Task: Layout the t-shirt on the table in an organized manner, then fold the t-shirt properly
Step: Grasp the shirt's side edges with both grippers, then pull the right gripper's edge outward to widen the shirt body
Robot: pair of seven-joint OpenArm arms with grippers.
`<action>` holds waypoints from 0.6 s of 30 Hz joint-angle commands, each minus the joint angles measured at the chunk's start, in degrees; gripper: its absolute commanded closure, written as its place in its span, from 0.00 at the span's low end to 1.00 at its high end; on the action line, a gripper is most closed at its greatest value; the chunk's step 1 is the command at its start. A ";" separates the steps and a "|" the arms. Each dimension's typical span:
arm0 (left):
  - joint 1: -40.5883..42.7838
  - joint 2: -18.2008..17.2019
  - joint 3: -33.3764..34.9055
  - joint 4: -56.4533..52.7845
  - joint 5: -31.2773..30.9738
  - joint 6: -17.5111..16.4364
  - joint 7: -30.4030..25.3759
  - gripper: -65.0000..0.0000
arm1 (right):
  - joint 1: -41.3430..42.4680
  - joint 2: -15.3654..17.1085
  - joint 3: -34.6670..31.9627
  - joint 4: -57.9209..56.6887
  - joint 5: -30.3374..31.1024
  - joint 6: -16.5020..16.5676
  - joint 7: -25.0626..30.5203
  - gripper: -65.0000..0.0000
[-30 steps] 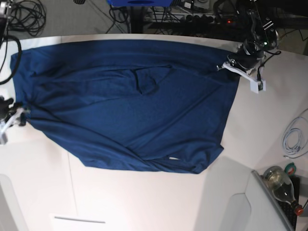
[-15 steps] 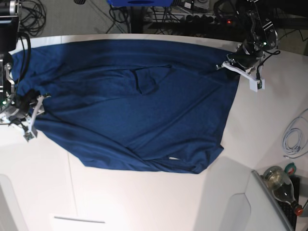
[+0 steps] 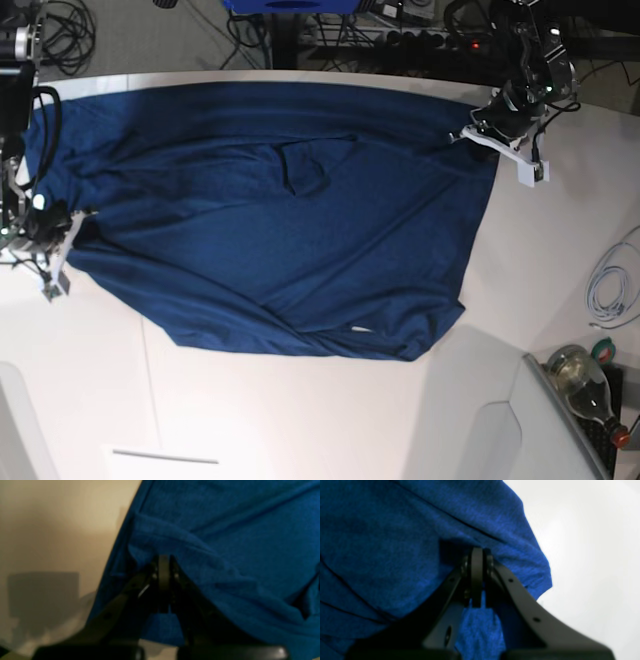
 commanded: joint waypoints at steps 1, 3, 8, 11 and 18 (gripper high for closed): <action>-0.21 -0.48 -0.25 -0.23 0.11 -0.36 0.57 1.00 | 2.09 1.34 0.78 0.84 0.12 -0.13 1.03 1.00; 0.05 -0.48 -0.25 -0.84 0.11 -0.36 -1.89 1.00 | 3.32 1.17 3.50 0.57 0.03 -0.13 1.03 1.00; 0.40 -0.57 -0.16 -3.92 0.19 -0.28 -4.88 1.00 | 6.67 1.34 8.34 -4.18 0.03 -0.21 1.12 1.00; 0.58 -0.92 -0.16 -4.53 0.19 -0.28 -4.88 1.00 | 8.34 1.52 8.42 -7.69 -0.06 -0.65 2.97 1.00; 0.67 -0.92 -0.16 -4.53 0.19 -0.28 -4.88 1.00 | 9.21 0.90 9.65 -13.32 0.21 -12.08 10.00 1.00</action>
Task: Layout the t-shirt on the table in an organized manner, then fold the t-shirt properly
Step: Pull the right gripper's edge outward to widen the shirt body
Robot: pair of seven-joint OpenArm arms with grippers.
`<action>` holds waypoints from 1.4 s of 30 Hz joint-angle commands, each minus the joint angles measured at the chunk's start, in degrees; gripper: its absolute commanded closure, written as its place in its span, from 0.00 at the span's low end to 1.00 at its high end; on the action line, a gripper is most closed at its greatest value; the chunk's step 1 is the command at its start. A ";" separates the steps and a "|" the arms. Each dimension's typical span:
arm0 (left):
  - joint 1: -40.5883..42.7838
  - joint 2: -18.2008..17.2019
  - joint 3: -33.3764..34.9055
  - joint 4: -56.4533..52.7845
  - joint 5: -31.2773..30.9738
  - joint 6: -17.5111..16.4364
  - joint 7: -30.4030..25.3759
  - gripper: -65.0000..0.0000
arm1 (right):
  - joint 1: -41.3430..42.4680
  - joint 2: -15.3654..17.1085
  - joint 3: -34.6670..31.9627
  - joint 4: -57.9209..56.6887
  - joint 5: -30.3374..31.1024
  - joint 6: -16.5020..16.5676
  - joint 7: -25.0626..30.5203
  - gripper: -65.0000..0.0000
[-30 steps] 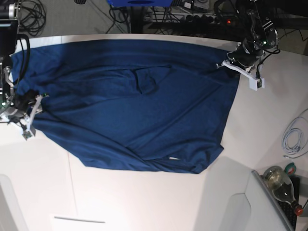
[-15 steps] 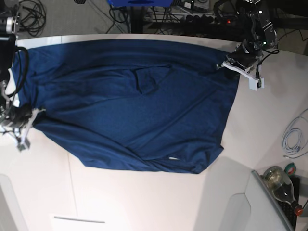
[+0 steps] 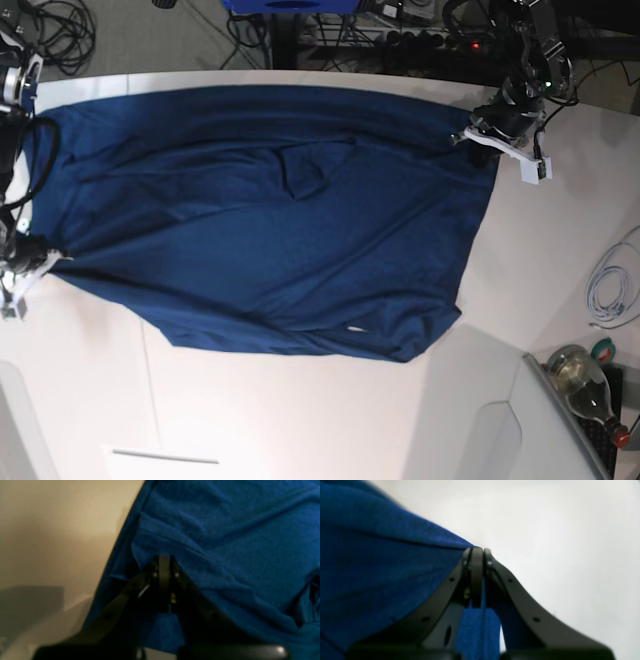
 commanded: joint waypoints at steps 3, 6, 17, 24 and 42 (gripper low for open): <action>0.56 -0.27 -0.01 -0.05 1.46 0.86 2.09 1.00 | 1.50 0.55 3.82 -0.34 -0.12 -4.58 2.36 1.00; 0.56 -0.27 -0.01 0.47 1.37 0.86 2.09 1.00 | 1.50 0.20 3.82 -0.25 -0.12 -4.58 2.27 0.99; 3.55 0.09 -0.10 16.21 0.76 0.86 2.44 1.00 | -5.89 -0.95 0.56 23.31 -0.21 6.23 -7.05 0.49; -7.35 1.14 -0.01 10.76 1.28 0.86 2.26 1.00 | 3.26 -5.52 -10.07 15.04 -0.21 9.04 -6.26 0.49; -15.53 0.00 -0.01 -12.01 10.78 3.59 -4.24 1.00 | 17.41 -9.56 -10.34 -18.98 -0.21 8.69 9.48 0.68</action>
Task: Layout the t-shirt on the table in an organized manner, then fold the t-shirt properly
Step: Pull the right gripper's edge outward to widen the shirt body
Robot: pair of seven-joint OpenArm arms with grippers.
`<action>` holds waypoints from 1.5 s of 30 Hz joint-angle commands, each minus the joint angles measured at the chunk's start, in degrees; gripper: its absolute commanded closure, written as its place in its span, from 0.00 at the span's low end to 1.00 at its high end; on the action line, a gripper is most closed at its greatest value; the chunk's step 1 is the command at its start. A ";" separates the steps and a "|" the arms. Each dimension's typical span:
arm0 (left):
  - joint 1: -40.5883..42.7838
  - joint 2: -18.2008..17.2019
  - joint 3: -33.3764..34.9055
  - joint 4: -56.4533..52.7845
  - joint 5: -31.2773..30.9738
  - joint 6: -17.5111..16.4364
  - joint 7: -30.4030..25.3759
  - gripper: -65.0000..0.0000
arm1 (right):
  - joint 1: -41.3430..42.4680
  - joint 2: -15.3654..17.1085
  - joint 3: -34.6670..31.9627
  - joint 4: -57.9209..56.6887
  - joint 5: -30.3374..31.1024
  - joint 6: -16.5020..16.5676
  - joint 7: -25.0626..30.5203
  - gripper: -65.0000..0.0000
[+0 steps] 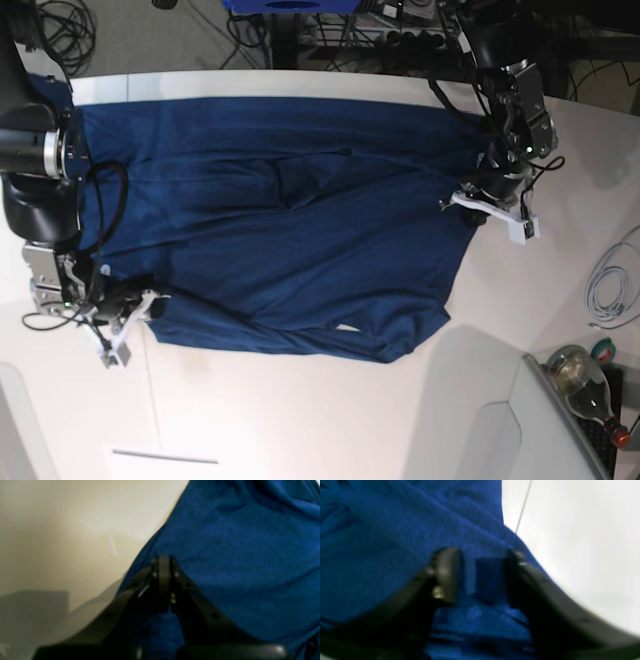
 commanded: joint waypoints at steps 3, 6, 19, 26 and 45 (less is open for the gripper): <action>0.10 -1.40 -0.12 -0.12 1.71 1.09 2.27 1.00 | 2.07 0.67 0.44 1.15 0.75 0.17 1.08 1.00; 0.19 -2.55 -0.12 -0.38 1.71 1.09 2.27 1.00 | 2.16 0.67 0.44 1.15 0.75 0.17 1.08 0.98; 0.19 -3.69 -0.12 -3.64 1.18 1.09 2.18 1.00 | 1.19 -2.06 -0.18 6.34 0.67 0.43 -0.94 0.59; 0.36 -4.04 -0.21 -4.08 1.18 1.09 2.18 1.00 | 1.28 -2.94 -0.18 0.89 0.49 0.08 4.69 0.50; 2.21 -4.04 -0.21 -3.20 1.18 1.09 2.18 1.00 | 1.19 -1.53 5.45 7.66 0.75 -2.38 4.16 0.99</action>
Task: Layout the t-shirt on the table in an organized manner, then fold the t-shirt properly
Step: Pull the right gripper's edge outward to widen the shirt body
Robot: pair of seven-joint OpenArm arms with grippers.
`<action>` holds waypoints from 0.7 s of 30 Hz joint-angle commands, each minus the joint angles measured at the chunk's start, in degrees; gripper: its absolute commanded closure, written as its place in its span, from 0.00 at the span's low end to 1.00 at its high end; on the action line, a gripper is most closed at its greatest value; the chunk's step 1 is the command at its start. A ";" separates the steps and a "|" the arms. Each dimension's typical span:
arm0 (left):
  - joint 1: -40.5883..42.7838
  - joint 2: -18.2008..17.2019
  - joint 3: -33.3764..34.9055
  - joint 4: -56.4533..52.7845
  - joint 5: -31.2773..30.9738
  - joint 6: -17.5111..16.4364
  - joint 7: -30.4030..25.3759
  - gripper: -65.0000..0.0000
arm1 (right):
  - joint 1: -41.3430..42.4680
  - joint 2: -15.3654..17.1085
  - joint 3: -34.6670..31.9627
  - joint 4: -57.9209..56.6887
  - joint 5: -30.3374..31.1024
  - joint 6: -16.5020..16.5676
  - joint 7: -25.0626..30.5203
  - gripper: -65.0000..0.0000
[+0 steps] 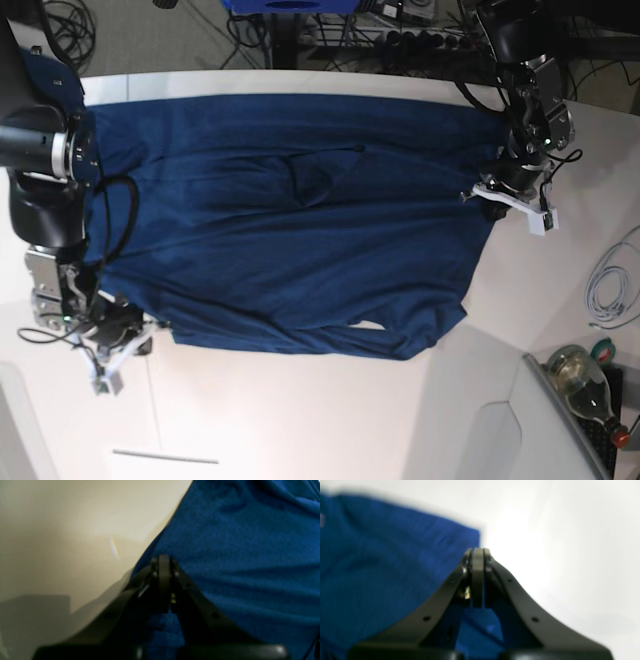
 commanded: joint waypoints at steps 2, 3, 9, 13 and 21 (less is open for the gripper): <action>0.59 -0.24 -0.14 -0.51 2.73 1.86 4.78 1.00 | 1.56 0.61 2.51 3.43 0.58 -0.05 -1.32 0.99; 0.59 -0.24 -0.14 -0.51 2.73 1.86 4.78 1.00 | 1.56 0.70 3.66 4.66 0.58 -0.05 -2.37 0.99; 0.59 -0.24 -0.14 -0.33 2.73 1.86 4.78 1.00 | 1.56 1.58 1.90 5.37 0.58 -0.05 -3.86 0.84; 0.59 -0.24 -0.14 -0.51 2.73 1.86 4.78 1.00 | 1.56 0.26 -3.73 0.27 0.67 -0.05 -2.63 0.39; 0.68 -0.33 -0.14 -0.51 2.73 1.77 4.78 1.00 | 1.82 0.17 -3.99 -9.93 0.58 -0.13 5.89 0.47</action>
